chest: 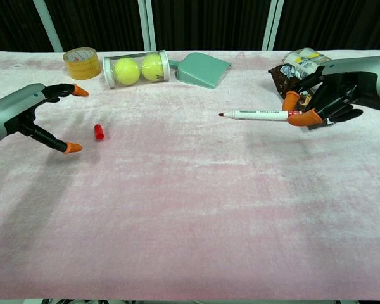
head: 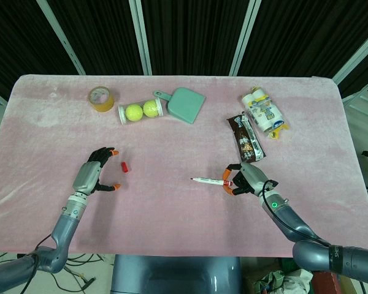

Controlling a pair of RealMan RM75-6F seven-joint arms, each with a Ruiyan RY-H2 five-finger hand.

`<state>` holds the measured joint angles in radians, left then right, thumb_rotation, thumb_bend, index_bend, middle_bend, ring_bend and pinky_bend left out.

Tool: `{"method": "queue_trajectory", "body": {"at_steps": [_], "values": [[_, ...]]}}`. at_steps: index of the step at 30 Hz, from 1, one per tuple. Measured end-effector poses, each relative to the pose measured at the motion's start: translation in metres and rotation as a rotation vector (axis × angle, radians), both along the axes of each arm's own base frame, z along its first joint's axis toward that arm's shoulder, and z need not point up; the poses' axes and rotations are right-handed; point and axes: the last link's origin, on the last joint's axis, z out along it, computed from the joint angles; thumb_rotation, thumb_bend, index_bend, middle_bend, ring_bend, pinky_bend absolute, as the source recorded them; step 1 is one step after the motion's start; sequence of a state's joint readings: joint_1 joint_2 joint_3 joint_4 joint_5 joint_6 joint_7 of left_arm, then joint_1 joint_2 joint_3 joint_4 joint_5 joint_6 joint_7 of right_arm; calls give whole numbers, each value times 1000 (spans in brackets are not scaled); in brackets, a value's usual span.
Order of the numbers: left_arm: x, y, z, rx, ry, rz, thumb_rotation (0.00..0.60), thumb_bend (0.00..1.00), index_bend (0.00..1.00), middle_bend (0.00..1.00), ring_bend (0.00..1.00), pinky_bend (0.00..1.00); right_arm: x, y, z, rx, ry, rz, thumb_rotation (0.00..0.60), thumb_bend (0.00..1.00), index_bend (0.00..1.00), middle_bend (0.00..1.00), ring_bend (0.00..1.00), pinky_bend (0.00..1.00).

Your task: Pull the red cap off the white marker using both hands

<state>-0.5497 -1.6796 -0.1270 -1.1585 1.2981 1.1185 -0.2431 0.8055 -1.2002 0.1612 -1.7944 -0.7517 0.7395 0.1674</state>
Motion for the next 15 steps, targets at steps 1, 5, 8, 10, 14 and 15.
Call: {"method": "queue_trajectory", "body": {"at_steps": [1,5,8,10,14,15], "values": [[0,0,2,7,1,-1,600,67,99,48,0,0,-1,0,-1,-3,3,0,600,396,896,1000,1000,1000],[8,-3,16,35,-54,-6,600,67,100,49,0,0,-5,-2,-4,-17,14,-12,600,391,896,1000,1000,1000],[17,-6,31,56,-102,-24,600,67,101,52,0,0,-9,-3,-6,-31,19,-23,600,390,892,1000,1000,1000],[25,-10,43,67,-128,-43,600,67,101,54,0,0,-11,-4,-9,-42,25,-27,600,387,876,1000,1000,1000],[38,-18,65,85,-138,-84,600,67,101,59,0,0,-17,-5,-18,-64,51,-25,600,348,842,1000,1000,1000],[42,-21,72,92,-131,-96,600,67,101,60,0,0,-19,-5,-21,-69,59,-23,600,335,831,1000,1000,1000]]}}
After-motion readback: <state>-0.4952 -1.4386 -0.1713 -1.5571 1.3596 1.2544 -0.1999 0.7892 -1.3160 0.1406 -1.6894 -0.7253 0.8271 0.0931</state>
